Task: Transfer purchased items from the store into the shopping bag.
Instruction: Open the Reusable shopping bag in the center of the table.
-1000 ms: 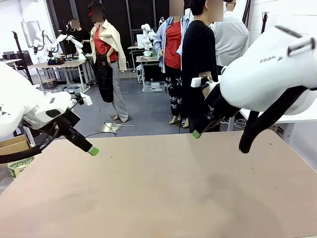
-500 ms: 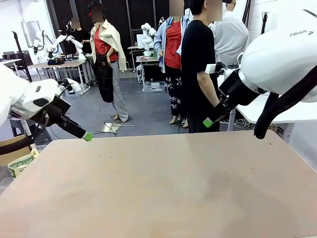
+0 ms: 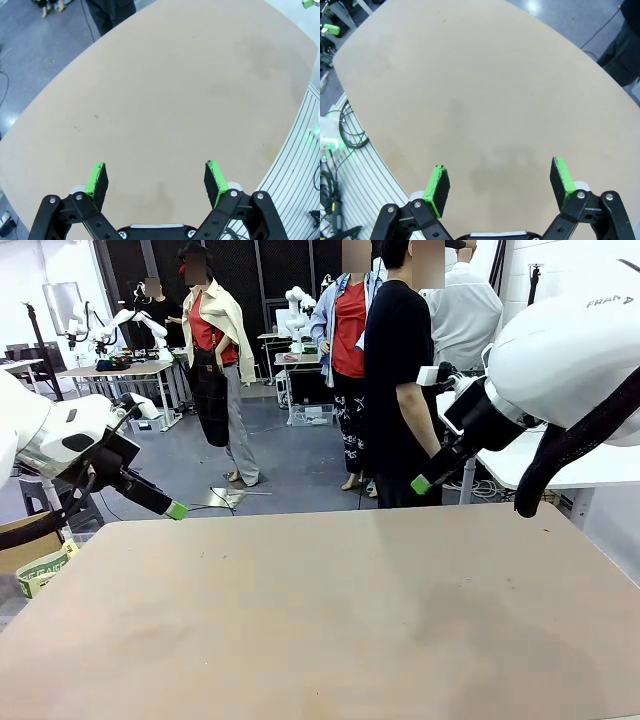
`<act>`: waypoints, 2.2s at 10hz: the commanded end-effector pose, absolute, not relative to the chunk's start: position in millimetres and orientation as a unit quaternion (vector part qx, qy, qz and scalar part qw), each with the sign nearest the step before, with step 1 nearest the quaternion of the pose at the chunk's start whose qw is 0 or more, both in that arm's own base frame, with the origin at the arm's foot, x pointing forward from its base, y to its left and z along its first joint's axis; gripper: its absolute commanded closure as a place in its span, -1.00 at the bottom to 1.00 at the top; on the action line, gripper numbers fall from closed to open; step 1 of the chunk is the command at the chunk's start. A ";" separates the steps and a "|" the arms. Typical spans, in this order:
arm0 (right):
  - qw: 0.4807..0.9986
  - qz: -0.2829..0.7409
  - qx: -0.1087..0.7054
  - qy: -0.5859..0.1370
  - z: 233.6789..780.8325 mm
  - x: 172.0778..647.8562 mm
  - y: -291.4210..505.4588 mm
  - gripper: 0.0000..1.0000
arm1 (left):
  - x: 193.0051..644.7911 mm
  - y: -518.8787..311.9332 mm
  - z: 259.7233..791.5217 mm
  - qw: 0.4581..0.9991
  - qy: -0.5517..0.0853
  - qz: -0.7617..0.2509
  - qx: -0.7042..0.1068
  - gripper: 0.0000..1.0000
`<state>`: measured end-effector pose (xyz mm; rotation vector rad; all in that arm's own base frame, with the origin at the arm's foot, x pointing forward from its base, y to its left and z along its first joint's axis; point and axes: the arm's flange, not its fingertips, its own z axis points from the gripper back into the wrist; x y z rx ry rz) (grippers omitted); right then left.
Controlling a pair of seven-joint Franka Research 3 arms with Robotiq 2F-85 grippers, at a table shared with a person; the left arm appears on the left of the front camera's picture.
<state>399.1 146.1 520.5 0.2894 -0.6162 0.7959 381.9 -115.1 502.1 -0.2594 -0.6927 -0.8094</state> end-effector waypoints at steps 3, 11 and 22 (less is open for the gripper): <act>0.868 0.378 0.139 -0.291 520.3 398.8 146.2 -1.00 | 381.9 -114.3 502.6 0.855 -0.330 -0.383 -0.120 -1.00; 0.868 0.378 0.139 -0.291 520.3 398.8 146.2 -1.00 | 381.9 -114.3 502.6 0.855 -0.330 -0.383 -0.120 -1.00; 0.868 0.378 0.139 -0.291 520.3 398.8 146.2 -1.00 | 381.9 -114.3 502.6 0.855 -0.330 -0.383 -0.120 -1.00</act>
